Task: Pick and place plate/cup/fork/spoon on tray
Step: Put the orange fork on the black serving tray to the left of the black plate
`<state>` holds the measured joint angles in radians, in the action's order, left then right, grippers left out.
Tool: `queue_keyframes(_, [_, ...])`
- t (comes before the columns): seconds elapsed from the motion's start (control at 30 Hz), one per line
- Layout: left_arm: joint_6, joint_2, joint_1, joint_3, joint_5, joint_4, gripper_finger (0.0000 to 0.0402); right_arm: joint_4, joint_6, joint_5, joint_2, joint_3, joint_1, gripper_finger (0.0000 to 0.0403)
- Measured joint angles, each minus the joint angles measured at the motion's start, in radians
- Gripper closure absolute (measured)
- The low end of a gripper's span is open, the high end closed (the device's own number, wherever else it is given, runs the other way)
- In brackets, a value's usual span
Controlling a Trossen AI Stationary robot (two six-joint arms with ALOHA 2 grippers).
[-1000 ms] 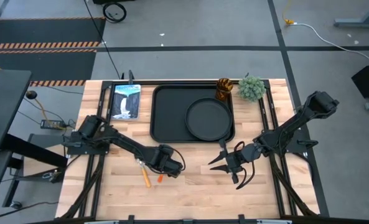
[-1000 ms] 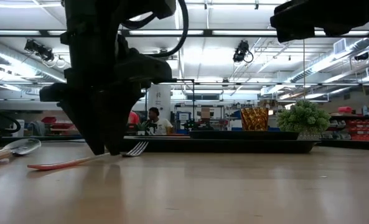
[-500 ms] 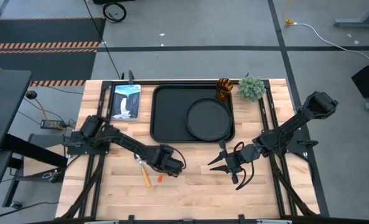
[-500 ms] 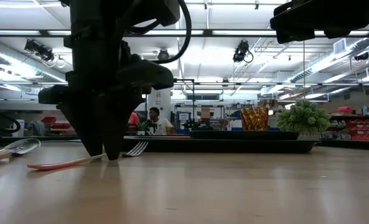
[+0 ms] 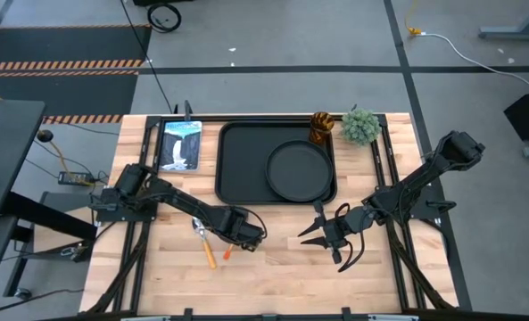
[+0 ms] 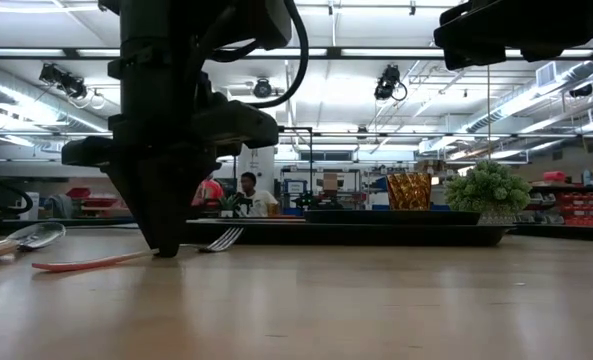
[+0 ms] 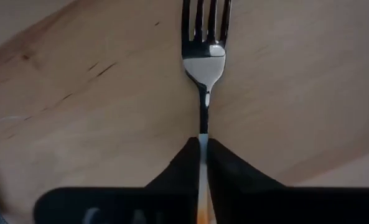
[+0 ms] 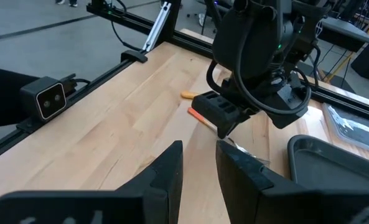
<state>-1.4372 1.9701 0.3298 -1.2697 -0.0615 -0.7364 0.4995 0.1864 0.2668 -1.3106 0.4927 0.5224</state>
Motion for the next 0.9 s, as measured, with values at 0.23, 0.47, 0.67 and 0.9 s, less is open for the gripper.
queue_keyframes(0.23, [0.005, -0.015, -0.001, 0.003, 0.004, -0.001, 0.0385, 0.0, 0.0, 0.0, 0.0, 0.0, 0.0, 0.03])
queue_keyframes(0.47, [0.008, -0.063, 0.0, -0.001, 0.024, 0.031, 0.0383, 0.0, 0.0, 0.0, 0.0, 0.0, 0.0, 0.03])
queue_keyframes(0.67, [0.009, -0.104, -0.006, -0.002, 0.029, 0.051, 0.0381, 0.0, 0.0, 0.0, 0.0, 0.0, 0.0, 0.03])
queue_keyframes(0.9, [0.071, -0.138, -0.098, -0.002, -0.071, 0.046, 0.038, 0.017, 0.0, -0.001, 0.0, 0.0, 0.0, 0.03])
